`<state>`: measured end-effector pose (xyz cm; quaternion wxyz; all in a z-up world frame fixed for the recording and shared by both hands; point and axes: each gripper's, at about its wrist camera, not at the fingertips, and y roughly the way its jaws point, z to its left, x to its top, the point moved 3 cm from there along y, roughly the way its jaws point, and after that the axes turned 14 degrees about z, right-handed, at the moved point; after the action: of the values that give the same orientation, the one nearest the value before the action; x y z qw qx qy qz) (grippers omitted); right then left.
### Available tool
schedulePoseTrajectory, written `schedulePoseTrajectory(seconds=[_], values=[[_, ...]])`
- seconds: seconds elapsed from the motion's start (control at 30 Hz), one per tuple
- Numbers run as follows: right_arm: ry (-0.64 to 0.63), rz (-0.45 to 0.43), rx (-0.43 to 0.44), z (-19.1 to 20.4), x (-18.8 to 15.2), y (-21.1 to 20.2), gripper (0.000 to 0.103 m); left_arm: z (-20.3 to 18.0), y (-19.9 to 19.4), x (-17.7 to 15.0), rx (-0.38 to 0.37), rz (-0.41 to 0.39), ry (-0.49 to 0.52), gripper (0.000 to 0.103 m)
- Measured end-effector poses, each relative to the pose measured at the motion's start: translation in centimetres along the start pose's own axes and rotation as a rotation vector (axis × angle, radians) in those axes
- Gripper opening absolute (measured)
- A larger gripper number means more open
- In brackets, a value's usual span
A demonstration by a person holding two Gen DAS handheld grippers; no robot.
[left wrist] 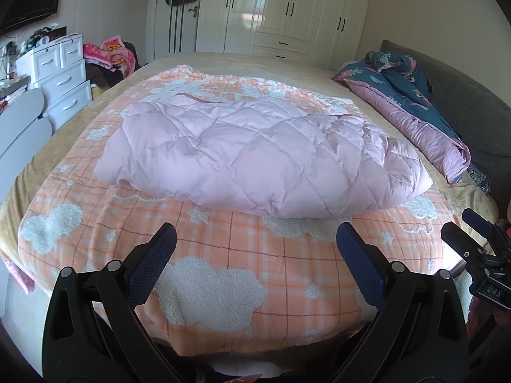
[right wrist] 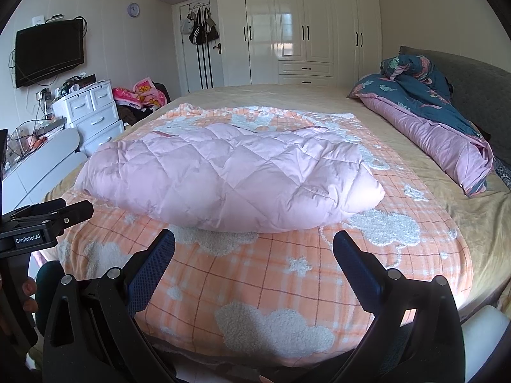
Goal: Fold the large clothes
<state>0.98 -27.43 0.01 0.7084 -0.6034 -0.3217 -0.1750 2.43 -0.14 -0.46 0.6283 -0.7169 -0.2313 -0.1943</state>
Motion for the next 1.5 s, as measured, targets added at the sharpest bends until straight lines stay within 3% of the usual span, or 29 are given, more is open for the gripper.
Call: schedulePoseTrajectory(seconds=[1.13, 1.27, 1.5], values=[[0.003, 0.002, -0.009, -0.1, 0.0, -0.1, 0.099, 0.1, -0.1, -0.3, -0.006, -0.019, 0.008, 0.094], [0.026, 0.007, -0.029, -1.1, -0.3, -0.3, 0.099, 0.3, 0.3, -0.2, 0.053, -0.005, 0.006, 0.094], [0.144, 0.007, -0.11, -6.0, -1.5, -0.7, 0.099, 3.0, 2.1, -0.3, 0.068, 0.062, -0.066, 0.094]])
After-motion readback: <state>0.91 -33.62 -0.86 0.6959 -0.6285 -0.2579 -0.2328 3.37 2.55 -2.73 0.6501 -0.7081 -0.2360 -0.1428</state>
